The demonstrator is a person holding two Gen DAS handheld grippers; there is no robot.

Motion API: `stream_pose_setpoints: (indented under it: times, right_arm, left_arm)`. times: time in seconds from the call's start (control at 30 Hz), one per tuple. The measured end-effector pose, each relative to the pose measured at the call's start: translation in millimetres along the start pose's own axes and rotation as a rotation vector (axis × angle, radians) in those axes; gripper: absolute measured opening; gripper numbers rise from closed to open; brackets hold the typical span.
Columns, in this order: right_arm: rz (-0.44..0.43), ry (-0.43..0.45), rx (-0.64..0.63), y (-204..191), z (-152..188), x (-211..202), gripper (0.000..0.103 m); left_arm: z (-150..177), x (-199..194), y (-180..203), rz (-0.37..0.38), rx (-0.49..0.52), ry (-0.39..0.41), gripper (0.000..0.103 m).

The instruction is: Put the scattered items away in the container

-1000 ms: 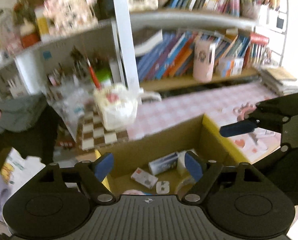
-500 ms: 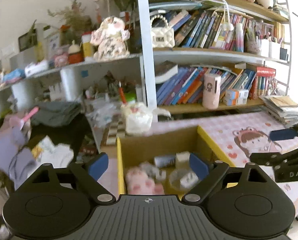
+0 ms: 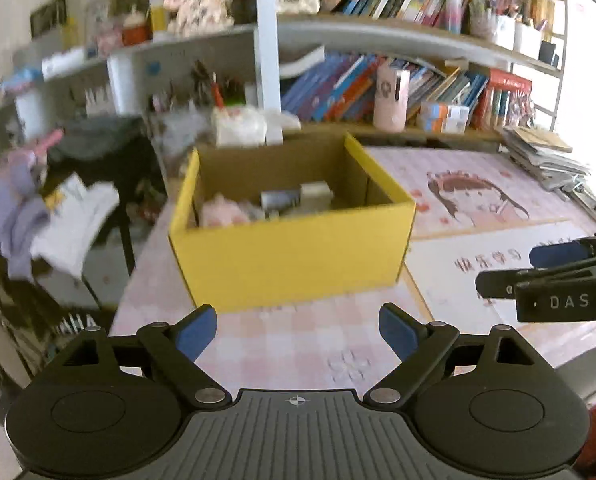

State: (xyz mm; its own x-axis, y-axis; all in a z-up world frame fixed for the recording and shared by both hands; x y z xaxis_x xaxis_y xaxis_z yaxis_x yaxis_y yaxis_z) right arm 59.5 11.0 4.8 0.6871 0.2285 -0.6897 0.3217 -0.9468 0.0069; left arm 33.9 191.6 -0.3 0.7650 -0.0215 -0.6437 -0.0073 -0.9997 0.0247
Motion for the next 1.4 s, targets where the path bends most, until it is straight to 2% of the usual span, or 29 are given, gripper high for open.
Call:
stream_pose_setpoints:
  times: [0.13,0.33,0.77,1.4]
  right_arm:
    - [-0.006,-0.018,-0.026,-2.7,5.7,-3.5,0.069]
    - [-0.016,-0.025,-0.041,0.1,12.3,-8.1,0.075]
    - [-0.015,-0.057,-0.020,4.2,24.3,-12.4,0.080]
    - [0.062,-0.092,0.067,24.9,39.1,-18.0,0.081]
  left_arm:
    - [8.1,-0.5,-0.2,-0.004,-0.033,-0.020,0.090]
    - [14.5,-1.8,8.8,0.010,-0.038,-0.035,0.090]
    - [22.0,-3.9,19.4,0.021,-0.032,-0.076,0.090]
    - [23.8,6.5,39.0,0.097,0.003,-0.131,0.091]
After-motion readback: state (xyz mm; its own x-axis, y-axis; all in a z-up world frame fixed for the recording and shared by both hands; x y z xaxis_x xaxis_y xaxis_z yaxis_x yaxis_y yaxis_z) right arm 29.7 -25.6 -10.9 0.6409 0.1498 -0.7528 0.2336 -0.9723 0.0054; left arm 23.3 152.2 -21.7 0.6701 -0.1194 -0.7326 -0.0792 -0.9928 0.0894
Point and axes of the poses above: each gripper's, at about its wrist camera, not at the fingertips, and x roughly the way its jaws point, y to its right, z to its underside, the point moved 2 cm from there along x, roughly the way its jaws point, and after that the axes turned 3 degrees about -x, right-handed, at the moved point
